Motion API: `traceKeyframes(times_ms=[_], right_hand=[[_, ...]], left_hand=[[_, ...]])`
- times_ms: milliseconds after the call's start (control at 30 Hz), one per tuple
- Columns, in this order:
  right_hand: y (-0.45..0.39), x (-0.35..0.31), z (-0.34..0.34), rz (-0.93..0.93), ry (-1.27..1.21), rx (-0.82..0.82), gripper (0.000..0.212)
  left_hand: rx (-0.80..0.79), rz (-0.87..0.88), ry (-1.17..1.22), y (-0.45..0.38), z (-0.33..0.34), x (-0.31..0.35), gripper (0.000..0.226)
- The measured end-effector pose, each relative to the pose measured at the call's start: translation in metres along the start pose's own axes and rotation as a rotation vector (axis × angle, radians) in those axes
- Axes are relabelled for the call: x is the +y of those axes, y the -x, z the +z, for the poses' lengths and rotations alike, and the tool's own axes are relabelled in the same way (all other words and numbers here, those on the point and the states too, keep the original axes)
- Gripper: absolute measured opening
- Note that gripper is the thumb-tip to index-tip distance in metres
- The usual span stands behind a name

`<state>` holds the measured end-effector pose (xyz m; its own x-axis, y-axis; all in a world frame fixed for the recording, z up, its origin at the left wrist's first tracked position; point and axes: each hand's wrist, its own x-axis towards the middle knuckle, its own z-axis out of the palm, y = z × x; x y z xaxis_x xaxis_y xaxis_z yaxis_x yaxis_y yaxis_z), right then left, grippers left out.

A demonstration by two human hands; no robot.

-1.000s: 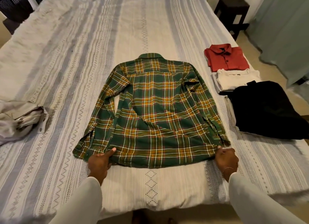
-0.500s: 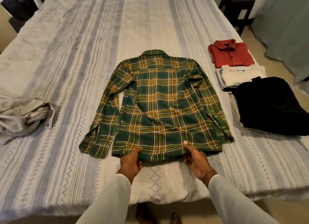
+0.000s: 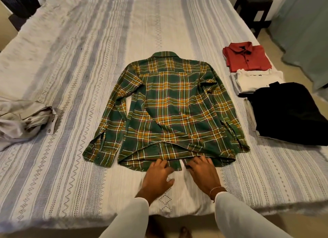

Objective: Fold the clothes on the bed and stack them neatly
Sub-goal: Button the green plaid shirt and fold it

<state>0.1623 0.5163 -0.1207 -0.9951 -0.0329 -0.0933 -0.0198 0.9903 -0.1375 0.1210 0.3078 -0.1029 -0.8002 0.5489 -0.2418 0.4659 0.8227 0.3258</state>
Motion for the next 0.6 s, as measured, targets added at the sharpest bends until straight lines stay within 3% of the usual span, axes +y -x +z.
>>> traceKeyframes(times_ms=[200,433,600], right_hand=[[0.006,-0.001,0.003,-0.12,0.019,0.104,0.034],[0.014,-0.011,0.007,-0.12,-0.141,0.182,0.04],[0.021,-0.018,0.013,-0.144,-0.16,0.215,0.044]], left_hand=[[0.035,0.071,-0.295,-0.011,0.01,0.015,0.035],[0.033,0.243,-0.354,-0.006,0.017,0.013,0.026],[0.041,0.207,-0.3,0.001,0.019,0.008,0.034]])
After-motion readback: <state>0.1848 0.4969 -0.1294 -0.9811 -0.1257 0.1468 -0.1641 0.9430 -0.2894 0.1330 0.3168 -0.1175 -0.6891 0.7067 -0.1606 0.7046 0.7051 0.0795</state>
